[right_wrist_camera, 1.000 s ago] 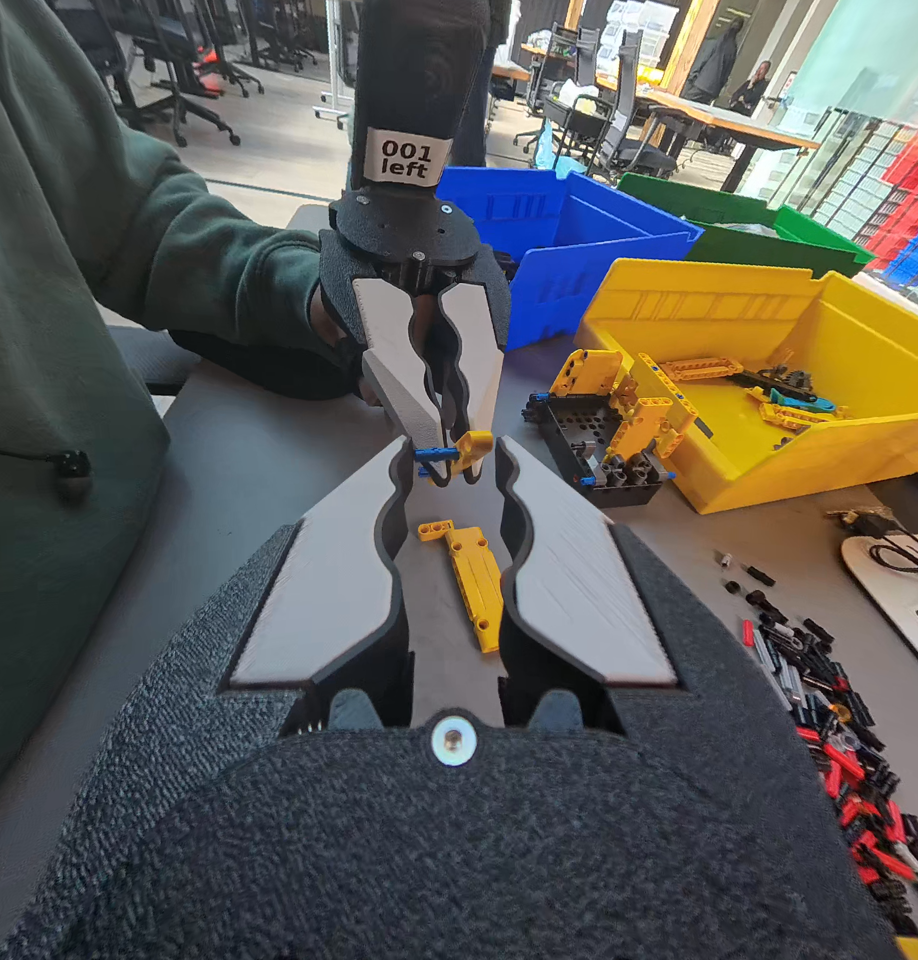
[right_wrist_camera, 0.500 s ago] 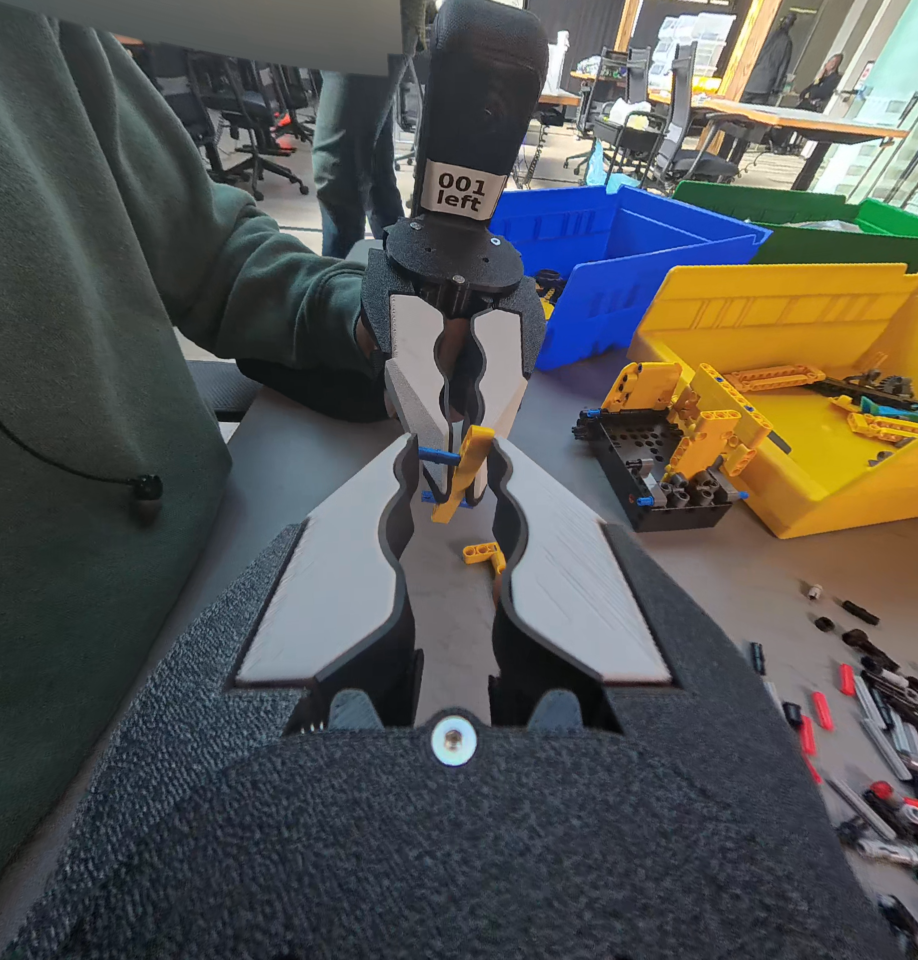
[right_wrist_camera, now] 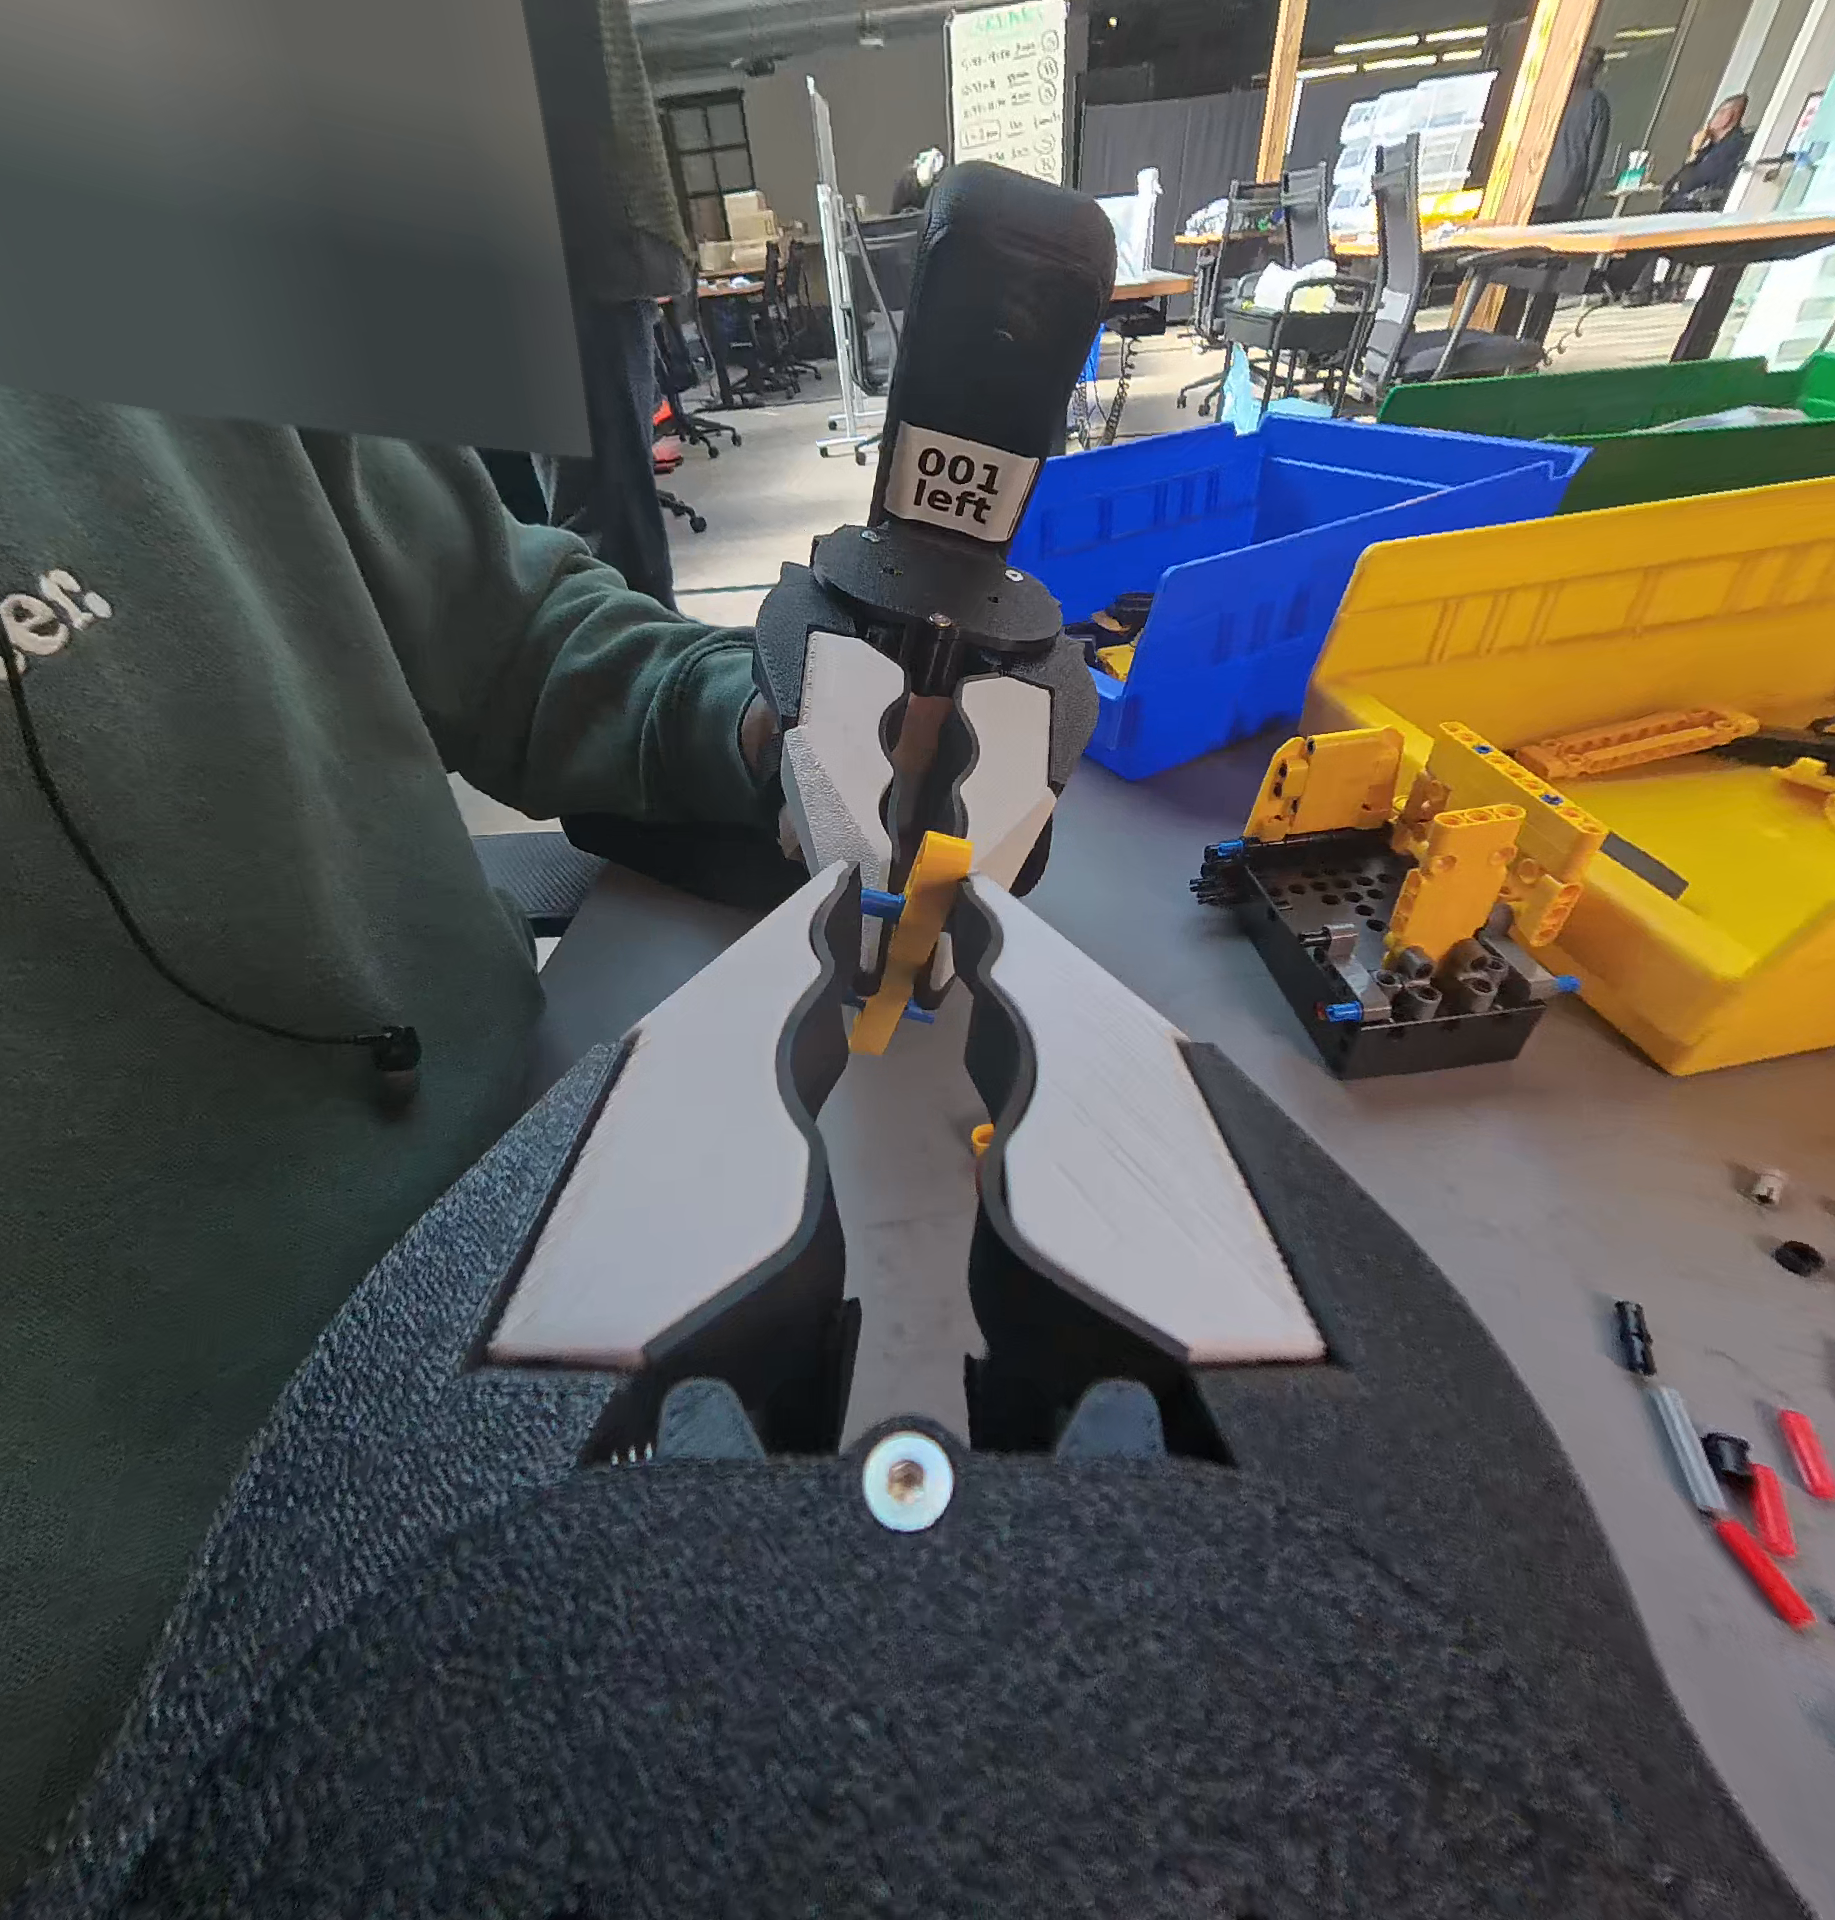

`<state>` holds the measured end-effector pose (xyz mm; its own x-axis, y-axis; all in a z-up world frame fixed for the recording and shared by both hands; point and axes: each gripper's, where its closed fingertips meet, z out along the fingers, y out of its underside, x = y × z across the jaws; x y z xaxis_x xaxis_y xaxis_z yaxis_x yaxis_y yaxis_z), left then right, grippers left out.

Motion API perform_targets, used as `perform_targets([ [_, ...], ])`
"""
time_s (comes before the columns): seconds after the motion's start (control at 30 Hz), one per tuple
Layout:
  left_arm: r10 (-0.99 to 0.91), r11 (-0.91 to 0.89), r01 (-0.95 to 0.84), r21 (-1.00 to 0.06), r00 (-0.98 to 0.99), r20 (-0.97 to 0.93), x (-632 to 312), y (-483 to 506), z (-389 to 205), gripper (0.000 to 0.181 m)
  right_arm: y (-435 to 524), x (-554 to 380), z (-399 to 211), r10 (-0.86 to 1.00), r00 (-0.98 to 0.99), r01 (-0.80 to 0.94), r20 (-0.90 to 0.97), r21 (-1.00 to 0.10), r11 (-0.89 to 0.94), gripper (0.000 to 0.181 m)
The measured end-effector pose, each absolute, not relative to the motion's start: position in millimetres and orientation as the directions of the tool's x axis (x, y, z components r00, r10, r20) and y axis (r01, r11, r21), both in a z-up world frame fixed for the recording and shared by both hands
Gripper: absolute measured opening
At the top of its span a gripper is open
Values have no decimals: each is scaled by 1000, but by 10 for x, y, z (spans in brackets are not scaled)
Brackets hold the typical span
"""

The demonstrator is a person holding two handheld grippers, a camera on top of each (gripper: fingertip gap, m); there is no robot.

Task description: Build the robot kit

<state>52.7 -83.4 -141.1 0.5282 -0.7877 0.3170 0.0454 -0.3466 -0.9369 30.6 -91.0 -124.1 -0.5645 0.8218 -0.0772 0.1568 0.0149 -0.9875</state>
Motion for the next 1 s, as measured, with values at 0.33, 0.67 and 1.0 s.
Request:
perform_targets([
  [0.33,-745,-209,-291,-934,666,-41,415,-753,-1600,6,-831,314,-1365,838,-493,171,231,-919,354,27],
  [0.67,-714,-201,-462,-864,673,-194,375,-715,-1779,6,-793,300,-1593,776,-496,245,389,-795,555,20],
  [1.0,-729,-245,-436,-866,672,-132,339,-733,-1876,6,-802,266,-1698,820,-500,300,281,-832,468,18],
])
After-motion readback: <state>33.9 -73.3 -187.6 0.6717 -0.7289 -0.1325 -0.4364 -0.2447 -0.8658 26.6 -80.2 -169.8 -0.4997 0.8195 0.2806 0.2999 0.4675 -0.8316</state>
